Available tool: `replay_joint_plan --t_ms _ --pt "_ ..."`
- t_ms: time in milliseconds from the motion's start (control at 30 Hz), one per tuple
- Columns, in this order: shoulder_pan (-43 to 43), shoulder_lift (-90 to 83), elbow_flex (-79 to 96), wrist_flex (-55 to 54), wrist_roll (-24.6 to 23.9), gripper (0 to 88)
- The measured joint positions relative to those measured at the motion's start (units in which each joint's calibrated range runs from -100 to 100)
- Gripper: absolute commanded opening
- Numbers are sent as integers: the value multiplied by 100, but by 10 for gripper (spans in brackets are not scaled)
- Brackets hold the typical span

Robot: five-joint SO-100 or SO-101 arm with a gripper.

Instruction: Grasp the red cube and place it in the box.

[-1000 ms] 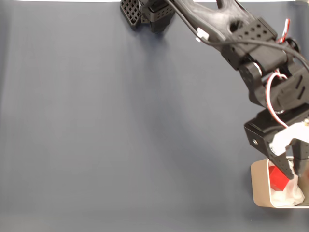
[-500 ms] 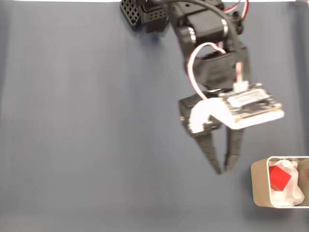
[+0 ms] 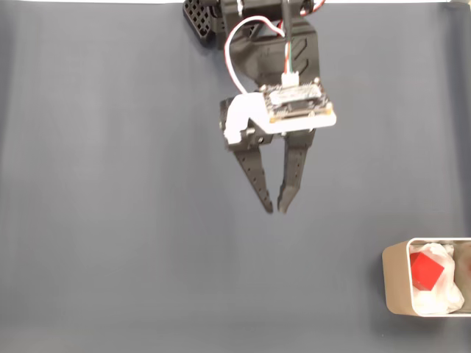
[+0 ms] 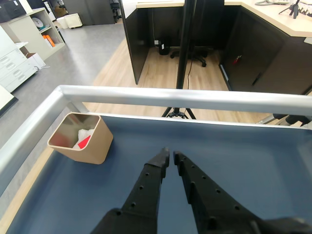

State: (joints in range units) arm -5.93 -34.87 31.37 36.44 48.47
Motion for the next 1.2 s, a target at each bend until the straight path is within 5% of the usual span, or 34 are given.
replay_joint_plan --t_ms 1200 --pt "475 -5480 6655 40 -68 0"
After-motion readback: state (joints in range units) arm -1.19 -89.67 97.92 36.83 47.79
